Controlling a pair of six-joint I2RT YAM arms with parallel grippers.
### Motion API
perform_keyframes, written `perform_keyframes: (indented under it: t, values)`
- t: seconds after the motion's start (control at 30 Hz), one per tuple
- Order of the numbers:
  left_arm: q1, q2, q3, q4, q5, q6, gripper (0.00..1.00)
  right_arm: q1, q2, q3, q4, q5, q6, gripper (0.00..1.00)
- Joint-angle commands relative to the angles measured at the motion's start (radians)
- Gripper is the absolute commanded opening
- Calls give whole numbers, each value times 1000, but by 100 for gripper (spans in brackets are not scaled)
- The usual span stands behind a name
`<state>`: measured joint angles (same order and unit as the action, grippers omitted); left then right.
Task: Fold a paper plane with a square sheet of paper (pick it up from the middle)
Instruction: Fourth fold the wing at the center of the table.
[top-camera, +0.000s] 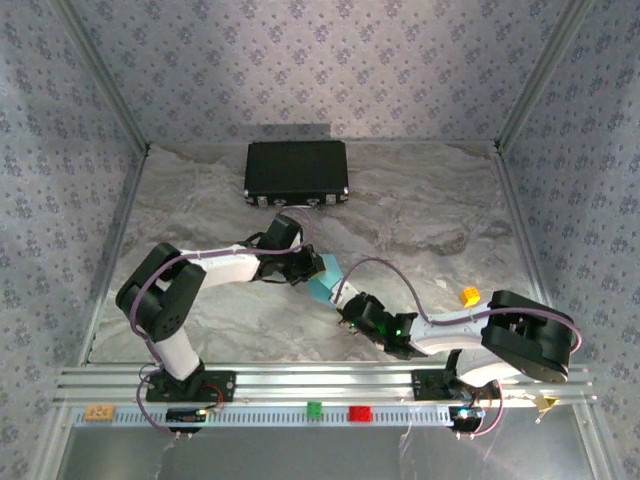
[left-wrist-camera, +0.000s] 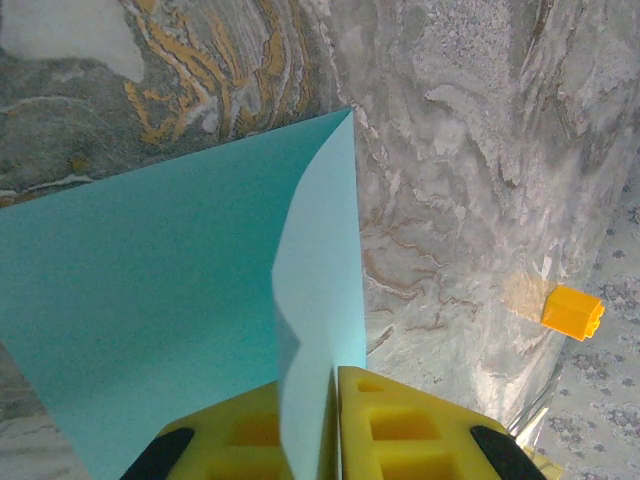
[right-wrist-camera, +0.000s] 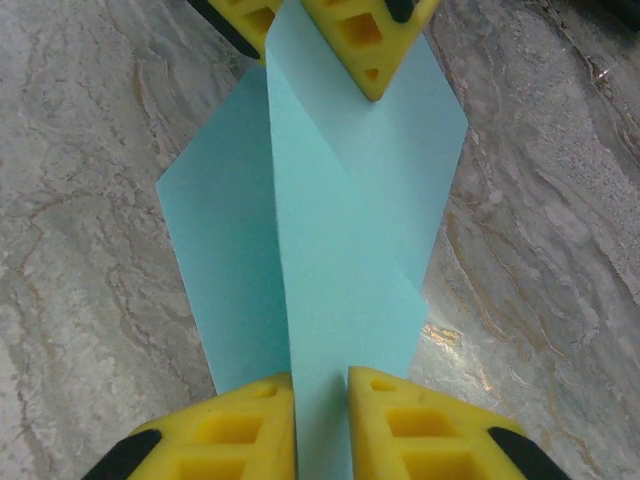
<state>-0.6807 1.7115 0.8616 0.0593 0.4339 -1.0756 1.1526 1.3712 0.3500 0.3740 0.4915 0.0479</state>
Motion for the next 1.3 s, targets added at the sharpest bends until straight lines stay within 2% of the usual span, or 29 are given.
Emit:
perform_keyframes:
  t: [0.0,0.13,0.23,0.4,0.5,0.53,0.67,0.83,1.03,1.27]
  values:
    - [-2,2,23,-18,12,-6,12,7,10,22,4,20,1,16]
    - [-2,-3,22,-20,8,-4,13,4,11,25,-6,16,14,10]
    - [-1,-11,23,-22,4,0,17,0,10,26,-12,2,28,7]
    - [1,-56,17,-48,-38,18,37,-39,14,38,-45,-85,102,6]
    - [4,-93,11,-81,-81,31,53,-83,28,48,-51,-173,147,8]
    - [4,-104,8,-89,-92,35,55,-91,34,51,-53,-187,162,9]
    - [8,-144,-3,-121,-126,42,58,-121,54,59,-53,-237,200,13]
    - [12,-169,-6,-142,-142,48,60,-151,63,55,-28,-303,214,14]
    - [12,-182,-9,-147,-152,48,60,-198,63,47,-11,-383,258,7]
    - [12,-190,-16,-144,-159,52,58,-335,72,55,33,-679,409,5]
